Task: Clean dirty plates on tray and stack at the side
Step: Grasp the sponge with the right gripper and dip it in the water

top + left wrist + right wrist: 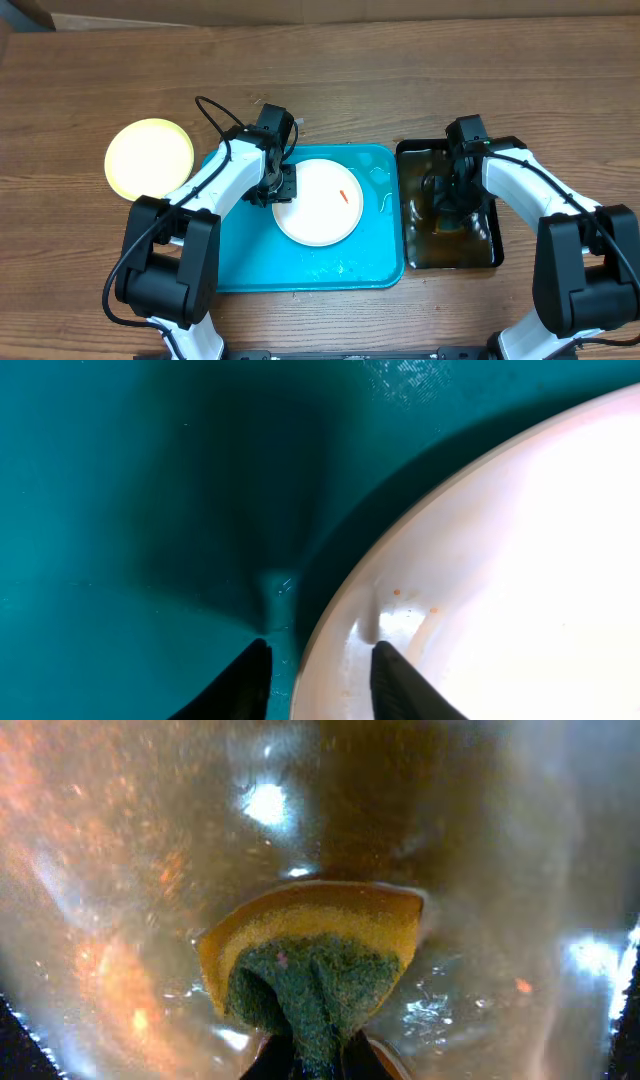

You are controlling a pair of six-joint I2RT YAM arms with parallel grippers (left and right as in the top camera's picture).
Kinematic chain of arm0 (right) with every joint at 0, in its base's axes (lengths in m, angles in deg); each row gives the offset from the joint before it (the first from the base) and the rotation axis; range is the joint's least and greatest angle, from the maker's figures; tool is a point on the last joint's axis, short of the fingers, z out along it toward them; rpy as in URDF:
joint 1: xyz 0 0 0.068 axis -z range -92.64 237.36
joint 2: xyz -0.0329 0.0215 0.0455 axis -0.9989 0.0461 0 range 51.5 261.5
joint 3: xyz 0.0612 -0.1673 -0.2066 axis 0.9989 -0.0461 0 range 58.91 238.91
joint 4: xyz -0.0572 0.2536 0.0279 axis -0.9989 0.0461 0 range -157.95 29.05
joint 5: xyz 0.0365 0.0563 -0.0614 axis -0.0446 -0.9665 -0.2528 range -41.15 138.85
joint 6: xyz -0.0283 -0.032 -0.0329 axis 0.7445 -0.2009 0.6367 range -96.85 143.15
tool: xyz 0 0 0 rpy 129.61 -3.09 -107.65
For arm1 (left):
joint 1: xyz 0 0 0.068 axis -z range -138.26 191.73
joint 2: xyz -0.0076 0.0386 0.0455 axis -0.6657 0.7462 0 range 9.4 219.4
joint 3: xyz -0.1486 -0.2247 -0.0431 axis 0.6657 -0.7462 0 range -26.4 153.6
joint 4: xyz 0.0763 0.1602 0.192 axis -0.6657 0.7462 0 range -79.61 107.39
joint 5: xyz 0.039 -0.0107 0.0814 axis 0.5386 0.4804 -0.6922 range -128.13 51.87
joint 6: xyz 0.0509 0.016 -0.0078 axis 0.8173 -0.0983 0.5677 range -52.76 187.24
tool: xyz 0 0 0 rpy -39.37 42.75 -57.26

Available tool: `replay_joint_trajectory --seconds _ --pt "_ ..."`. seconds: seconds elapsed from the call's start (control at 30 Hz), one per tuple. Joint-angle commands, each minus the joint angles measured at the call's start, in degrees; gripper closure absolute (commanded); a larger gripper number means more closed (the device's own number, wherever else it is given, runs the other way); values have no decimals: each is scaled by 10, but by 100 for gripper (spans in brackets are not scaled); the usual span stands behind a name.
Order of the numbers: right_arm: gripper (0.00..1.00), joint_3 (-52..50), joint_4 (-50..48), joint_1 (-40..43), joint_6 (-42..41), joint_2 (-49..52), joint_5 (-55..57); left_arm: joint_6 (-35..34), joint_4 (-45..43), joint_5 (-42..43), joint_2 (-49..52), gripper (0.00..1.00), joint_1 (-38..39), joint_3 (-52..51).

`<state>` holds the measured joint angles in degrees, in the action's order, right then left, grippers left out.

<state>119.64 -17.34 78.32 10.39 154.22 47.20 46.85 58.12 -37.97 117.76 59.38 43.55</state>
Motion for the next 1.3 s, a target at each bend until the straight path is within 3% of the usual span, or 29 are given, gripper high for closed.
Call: replay_joint_trajectory --seconds 0.0,0.2,0.5,1.27 --pt "96 6 11 1 35 -3 -10 5 -1 -1 1 70 4 -4" --pt "96 101 111 1 38 -3 -10 5 -2 -1 1 87 4 -4" --pt "96 168 198 0 38 -3 -10 5 0 -1 1 96 4 -4" --pt "96 165 167 1 -8 -3 6 33 -1 9 1 96 4 -4"
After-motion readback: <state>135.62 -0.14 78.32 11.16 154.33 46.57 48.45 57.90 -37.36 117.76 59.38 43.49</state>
